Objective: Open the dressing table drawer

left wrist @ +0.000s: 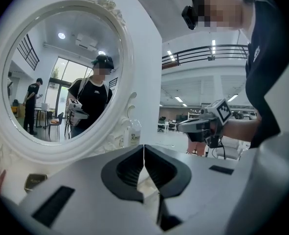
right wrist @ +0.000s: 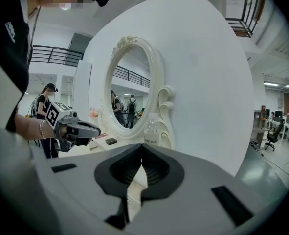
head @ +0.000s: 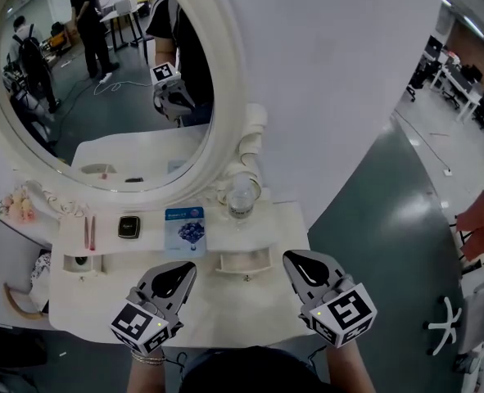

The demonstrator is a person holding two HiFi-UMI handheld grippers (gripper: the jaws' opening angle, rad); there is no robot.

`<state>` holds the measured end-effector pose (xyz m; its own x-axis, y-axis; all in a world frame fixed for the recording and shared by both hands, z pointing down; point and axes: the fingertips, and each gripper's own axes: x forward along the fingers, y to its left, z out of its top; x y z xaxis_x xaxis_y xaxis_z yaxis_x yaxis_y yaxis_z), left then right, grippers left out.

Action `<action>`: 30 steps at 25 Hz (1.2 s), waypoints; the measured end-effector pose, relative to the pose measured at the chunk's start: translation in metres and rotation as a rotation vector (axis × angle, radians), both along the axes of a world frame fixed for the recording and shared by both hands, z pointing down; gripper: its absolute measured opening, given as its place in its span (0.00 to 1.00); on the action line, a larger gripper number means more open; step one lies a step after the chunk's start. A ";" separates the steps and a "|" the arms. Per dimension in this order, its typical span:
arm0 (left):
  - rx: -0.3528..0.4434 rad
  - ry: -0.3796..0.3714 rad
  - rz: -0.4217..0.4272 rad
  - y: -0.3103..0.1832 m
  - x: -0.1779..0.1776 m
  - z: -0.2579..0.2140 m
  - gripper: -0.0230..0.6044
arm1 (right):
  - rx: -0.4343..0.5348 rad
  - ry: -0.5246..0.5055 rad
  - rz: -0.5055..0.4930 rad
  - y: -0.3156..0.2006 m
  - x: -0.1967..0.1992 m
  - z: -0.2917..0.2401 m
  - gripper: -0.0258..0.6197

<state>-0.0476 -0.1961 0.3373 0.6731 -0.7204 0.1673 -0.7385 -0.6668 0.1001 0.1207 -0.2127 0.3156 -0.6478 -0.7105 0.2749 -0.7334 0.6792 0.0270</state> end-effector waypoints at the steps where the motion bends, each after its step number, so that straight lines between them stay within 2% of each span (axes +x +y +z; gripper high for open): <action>1: 0.005 -0.002 -0.001 -0.001 -0.001 -0.003 0.07 | 0.011 -0.005 0.001 -0.001 0.001 -0.004 0.07; 7: 0.044 -0.002 -0.007 -0.010 -0.005 -0.022 0.07 | 0.075 -0.031 0.017 -0.008 0.008 -0.029 0.07; 14: 0.053 -0.014 -0.024 -0.014 -0.011 -0.033 0.07 | 0.097 -0.033 0.034 -0.012 0.011 -0.042 0.07; 19: 0.070 -0.077 -0.016 -0.014 -0.009 -0.034 0.07 | 0.110 -0.016 0.038 -0.010 0.010 -0.044 0.07; 30: 0.065 -0.053 -0.029 -0.014 -0.004 -0.039 0.07 | 0.140 0.023 0.079 -0.008 0.011 -0.051 0.07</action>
